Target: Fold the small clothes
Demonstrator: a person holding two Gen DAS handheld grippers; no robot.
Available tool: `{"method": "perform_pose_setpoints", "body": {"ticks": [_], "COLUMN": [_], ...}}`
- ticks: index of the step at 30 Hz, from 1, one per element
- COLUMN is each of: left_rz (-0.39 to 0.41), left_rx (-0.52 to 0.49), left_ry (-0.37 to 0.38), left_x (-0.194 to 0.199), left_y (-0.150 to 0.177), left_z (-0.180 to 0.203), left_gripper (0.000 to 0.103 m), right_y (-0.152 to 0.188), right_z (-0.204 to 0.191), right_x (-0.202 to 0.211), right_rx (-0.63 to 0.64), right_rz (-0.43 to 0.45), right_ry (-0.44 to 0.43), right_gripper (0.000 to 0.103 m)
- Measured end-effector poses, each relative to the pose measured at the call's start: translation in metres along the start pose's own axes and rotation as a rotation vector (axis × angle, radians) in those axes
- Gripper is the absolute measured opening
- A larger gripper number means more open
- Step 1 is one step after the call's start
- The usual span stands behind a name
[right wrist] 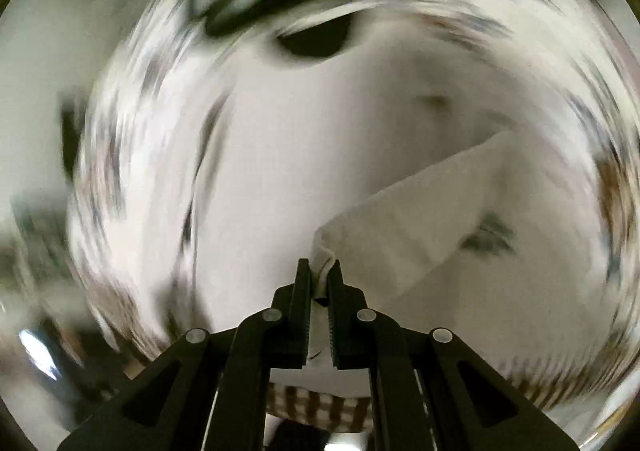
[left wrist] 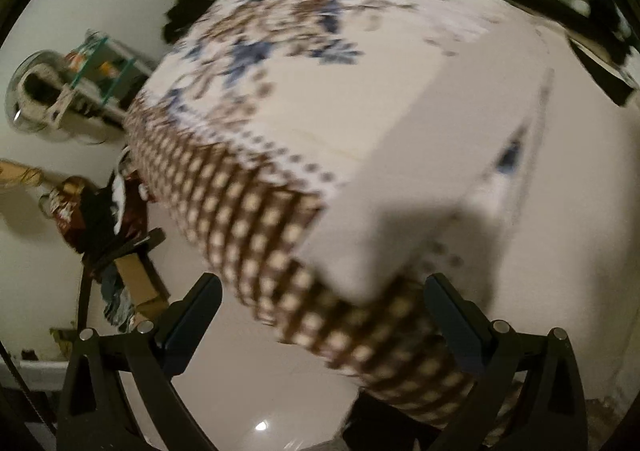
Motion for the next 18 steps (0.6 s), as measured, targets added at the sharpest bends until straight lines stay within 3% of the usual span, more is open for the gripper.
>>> {"method": "perform_pose_setpoints", "body": {"ticks": [2, 5, 10, 12, 13, 14, 16, 18], "left_rz": [-0.005, -0.023, -0.048, -0.066, -0.078, -0.090, -0.111, -0.142], "left_rx": [0.018, 0.058, 0.100, 0.116, 0.130, 0.148, 0.194, 0.260], "left_ry": [-0.030, -0.048, -0.019, 0.014, 0.044, 0.078, 0.156, 0.258], "left_x": [-0.008, -0.021, -0.043, -0.050, -0.054, -0.059, -0.068, -0.082], "left_y": [0.006, 0.015, 0.026, 0.029, 0.031, 0.032, 0.036, 0.041], "left_z": [-0.017, -0.042, -0.060, -0.062, -0.061, -0.060, -0.060, -0.057], "left_gripper": [0.103, 0.103, 0.103, 0.103, 0.103, 0.103, 0.103, 0.103], "right_y": [0.027, 0.066, 0.108, 0.115, 0.118, 0.120, 0.114, 0.106], "right_z": [-0.049, -0.091, -0.093, -0.091, -0.090, -0.088, -0.074, -0.054], "right_x": [-0.042, -0.092, -0.140, -0.148, -0.149, -0.148, -0.134, -0.118], "right_rx": [0.141, 0.259, 0.312, 0.290, 0.259, 0.224, 0.159, 0.109], "right_rz": [-0.081, -0.174, -0.269, -0.319, -0.368, -0.412, -0.411, -0.372], "right_ry": [0.053, 0.128, 0.211, 0.201, 0.146, 0.089, 0.029, 0.016], "right_gripper": [0.007, 0.007, 0.009, 0.013, 0.021, 0.035, 0.053, 0.055]}}
Point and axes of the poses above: each gripper's, at about its wrist camera, not at the fingertips, and x roughly against the way its jaws point, z to its right, y to its underside, the point moved 7 cm from there along -x, roughly the way its jaws point, and after that the axes turned 10 degrees about -x, right-handed, at the moved point
